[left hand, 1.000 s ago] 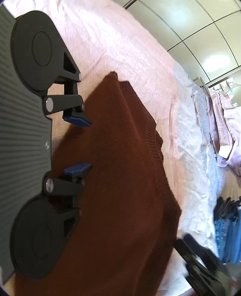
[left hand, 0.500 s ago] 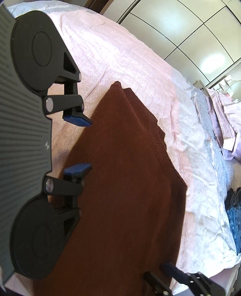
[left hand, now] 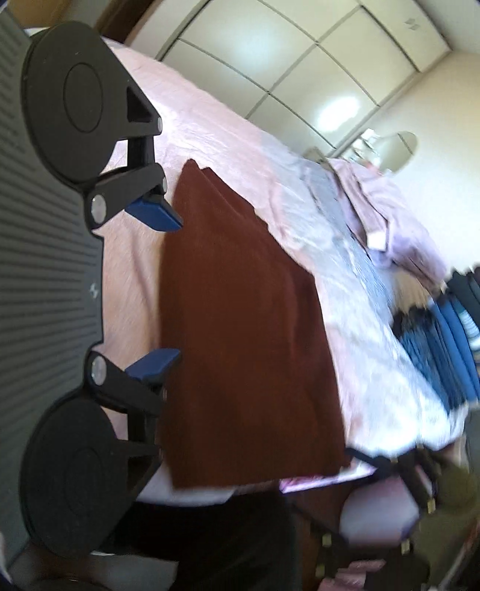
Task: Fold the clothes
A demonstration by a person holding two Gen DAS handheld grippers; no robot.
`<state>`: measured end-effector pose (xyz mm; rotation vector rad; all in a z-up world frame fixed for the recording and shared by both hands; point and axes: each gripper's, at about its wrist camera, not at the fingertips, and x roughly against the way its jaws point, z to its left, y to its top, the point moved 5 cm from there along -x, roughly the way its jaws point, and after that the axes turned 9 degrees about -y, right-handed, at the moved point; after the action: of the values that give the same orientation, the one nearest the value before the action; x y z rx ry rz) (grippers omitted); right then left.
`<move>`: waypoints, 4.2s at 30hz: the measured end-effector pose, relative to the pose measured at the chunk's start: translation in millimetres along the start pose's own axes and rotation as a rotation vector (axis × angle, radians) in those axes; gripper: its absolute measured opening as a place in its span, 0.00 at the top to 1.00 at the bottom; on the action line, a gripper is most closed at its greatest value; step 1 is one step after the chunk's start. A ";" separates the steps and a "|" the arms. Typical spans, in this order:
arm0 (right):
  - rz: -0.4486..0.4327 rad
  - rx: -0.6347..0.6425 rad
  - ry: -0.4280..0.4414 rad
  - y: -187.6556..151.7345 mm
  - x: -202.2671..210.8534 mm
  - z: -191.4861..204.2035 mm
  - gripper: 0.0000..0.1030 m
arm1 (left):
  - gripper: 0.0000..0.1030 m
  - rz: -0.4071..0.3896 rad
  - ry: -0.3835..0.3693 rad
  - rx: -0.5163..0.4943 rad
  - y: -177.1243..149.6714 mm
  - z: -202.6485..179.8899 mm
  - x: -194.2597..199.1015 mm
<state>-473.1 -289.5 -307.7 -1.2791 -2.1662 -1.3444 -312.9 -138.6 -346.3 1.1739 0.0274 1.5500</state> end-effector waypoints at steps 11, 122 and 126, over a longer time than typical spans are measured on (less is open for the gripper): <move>-0.015 0.273 -0.076 -6.8 -21.9 41.4 0.49 | 0.27 -0.012 0.026 -0.257 -11.5 -81.0 -21.7; 0.009 -0.845 0.219 53.5 -207.1 -232.0 0.87 | 0.67 -0.064 -0.158 1.005 -64.4 234.4 -169.5; 0.006 -0.785 0.082 53.5 -192.2 -235.7 0.59 | 0.68 -0.065 -0.107 1.006 -65.5 243.0 -150.8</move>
<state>-368.3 -578.1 -274.9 -1.4137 -1.6026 -2.3175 -122.1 -361.2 -359.2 1.9930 0.8452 1.4178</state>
